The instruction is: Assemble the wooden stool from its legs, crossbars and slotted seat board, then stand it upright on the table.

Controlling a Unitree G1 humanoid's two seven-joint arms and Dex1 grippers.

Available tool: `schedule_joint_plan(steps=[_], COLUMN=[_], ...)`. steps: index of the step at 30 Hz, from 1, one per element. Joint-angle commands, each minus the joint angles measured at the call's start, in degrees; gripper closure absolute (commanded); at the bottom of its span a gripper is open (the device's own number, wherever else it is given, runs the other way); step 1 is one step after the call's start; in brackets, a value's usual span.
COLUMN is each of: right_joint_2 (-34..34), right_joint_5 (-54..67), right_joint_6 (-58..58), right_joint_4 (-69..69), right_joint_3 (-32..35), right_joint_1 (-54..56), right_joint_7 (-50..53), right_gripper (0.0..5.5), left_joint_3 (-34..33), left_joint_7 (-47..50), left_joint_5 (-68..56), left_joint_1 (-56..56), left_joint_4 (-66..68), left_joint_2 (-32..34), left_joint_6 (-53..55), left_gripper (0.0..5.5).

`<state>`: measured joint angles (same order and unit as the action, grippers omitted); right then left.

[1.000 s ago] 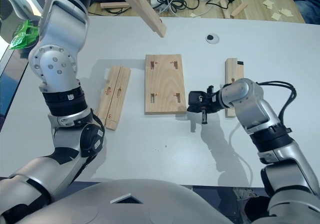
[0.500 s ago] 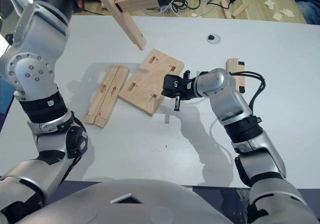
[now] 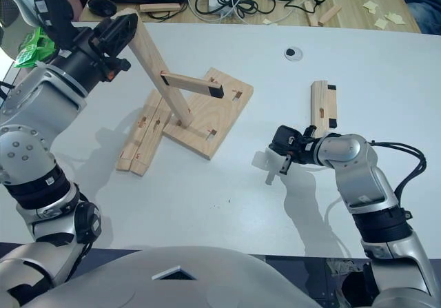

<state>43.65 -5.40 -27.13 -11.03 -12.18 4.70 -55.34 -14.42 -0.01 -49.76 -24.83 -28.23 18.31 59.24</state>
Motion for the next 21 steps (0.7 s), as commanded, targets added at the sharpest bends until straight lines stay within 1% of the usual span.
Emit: schedule_joint_plan(steps=[1,7,12,17,21], right_joint_2=[0.1,0.1,0.2,-0.1,-0.5], right_joint_5=[0.7,1.7,2.0,2.2,2.2], right_joint_6=[0.1,0.2,0.8,1.2,1.4], right_joint_4=[-0.6,-0.8,-0.4,-0.1,0.2], right_joint_3=[0.6,0.4,0.2,0.3,0.2], right_joint_1=[-0.1,-0.5,-0.3,-0.4,0.2], right_joint_7=[1.2,1.9,2.4,3.3,3.9], right_gripper=[5.50,5.50,5.50,5.50,5.50], left_joint_3=[1.5,0.1,0.0,-1.3,-1.2], left_joint_7=[-2.4,-3.9,-5.6,-3.5,-2.6], left_joint_5=[2.4,5.3,4.7,1.9,1.7], left_joint_1=[1.8,1.1,2.9,4.5,4.2], left_joint_4=[-0.1,0.5,-0.8,-2.2,-2.4], left_joint_2=[2.5,3.6,4.6,2.2,2.6], left_joint_6=[-1.2,-5.5,-4.0,-2.4,-1.9], left_gripper=[4.47,4.48,4.48,4.48,4.48])
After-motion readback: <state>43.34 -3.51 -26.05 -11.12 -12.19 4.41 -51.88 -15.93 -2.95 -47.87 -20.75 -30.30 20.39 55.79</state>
